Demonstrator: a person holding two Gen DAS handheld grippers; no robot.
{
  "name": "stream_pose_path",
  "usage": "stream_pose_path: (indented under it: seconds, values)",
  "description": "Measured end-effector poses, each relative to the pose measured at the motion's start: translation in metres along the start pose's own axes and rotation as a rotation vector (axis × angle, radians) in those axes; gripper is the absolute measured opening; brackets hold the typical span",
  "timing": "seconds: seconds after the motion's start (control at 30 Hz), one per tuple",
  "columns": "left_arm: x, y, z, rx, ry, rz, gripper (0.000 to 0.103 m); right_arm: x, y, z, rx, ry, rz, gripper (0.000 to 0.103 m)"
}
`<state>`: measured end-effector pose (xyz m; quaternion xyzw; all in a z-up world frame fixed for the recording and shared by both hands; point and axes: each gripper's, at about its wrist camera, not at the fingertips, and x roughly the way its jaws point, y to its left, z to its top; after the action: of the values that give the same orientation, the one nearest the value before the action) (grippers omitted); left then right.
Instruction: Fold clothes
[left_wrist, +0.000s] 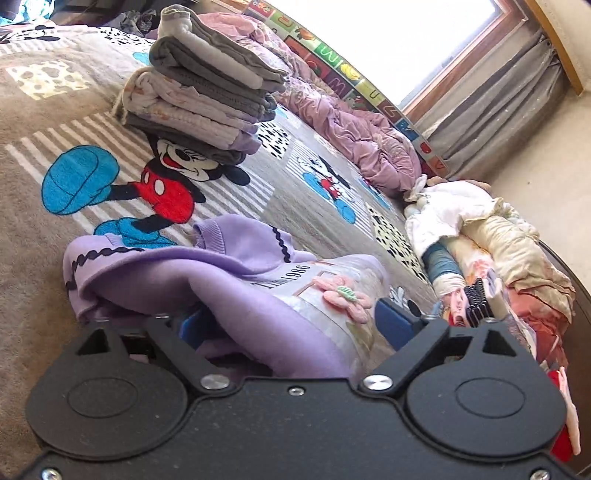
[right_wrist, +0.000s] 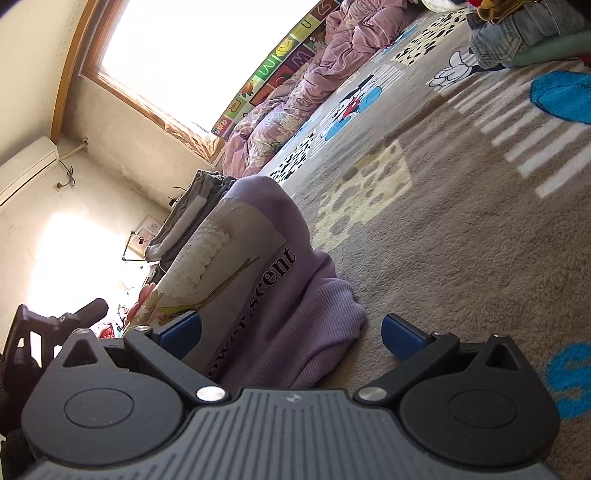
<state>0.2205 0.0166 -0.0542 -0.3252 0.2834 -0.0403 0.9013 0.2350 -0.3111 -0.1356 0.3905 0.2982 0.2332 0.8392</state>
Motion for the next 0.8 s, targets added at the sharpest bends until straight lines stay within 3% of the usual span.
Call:
stream_pose_path:
  seconds: [0.03, 0.1, 0.2, 0.3, 0.57, 0.7, 0.8]
  values:
    - [0.004, -0.001, -0.001, 0.010, -0.001, 0.009, 0.069, 0.000, -0.003, 0.002, 0.009, -0.002, 0.003, 0.103]
    - [0.007, -0.005, -0.006, 0.067, -0.006, -0.014, 0.045, -0.003, -0.006, 0.004, 0.017, -0.009, 0.009, 0.103]
    - [-0.003, -0.021, -0.019, 0.266, -0.012, -0.061, 0.023, -0.009, -0.006, 0.007, 0.023, -0.028, 0.021, 0.103]
    - [-0.021, -0.028, -0.035, 0.446, 0.023, -0.141, 0.013, -0.020, -0.006, 0.012, 0.026, -0.056, 0.041, 0.103]
    - [-0.080, -0.034, -0.087, 0.833, 0.156, -0.279, 0.008, -0.065, -0.004, 0.026, 0.011, -0.168, 0.135, 0.103]
    - [-0.112, -0.019, -0.110, 0.945, 0.253, -0.357, 0.008, -0.086, -0.001, 0.027, -0.017, -0.165, 0.153, 0.103]
    - [-0.131, 0.002, -0.125, 0.977, 0.328, -0.359, 0.009, -0.098, -0.002, 0.019, -0.033, -0.104, 0.139, 0.103]
